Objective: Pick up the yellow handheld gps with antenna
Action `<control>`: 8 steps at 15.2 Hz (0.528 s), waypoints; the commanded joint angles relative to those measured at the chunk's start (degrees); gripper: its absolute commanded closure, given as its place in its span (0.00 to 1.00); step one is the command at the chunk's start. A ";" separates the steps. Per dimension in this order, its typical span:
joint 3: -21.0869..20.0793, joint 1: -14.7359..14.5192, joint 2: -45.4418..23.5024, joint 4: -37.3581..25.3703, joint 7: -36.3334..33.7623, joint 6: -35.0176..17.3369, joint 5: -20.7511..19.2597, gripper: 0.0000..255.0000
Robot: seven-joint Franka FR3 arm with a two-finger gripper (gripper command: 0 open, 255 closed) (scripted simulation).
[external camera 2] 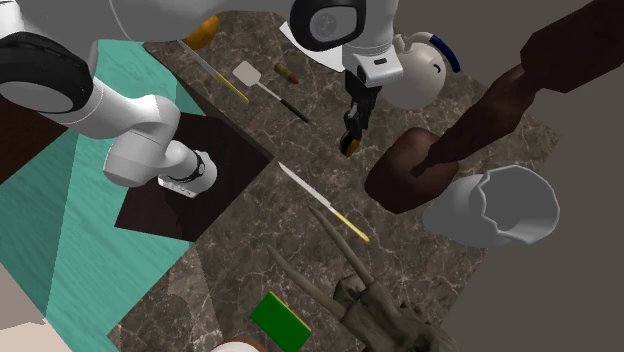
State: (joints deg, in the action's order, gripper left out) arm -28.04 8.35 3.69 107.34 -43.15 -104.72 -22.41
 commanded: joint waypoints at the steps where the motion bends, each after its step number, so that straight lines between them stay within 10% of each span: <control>1: -0.05 -0.04 -0.04 -0.66 0.23 0.72 0.11 1.00; 8: -0.18 -0.13 -0.18 -6.04 2.03 5.68 0.46 1.00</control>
State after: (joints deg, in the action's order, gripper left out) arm -28.26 8.17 3.68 102.23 -41.48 -99.74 -21.92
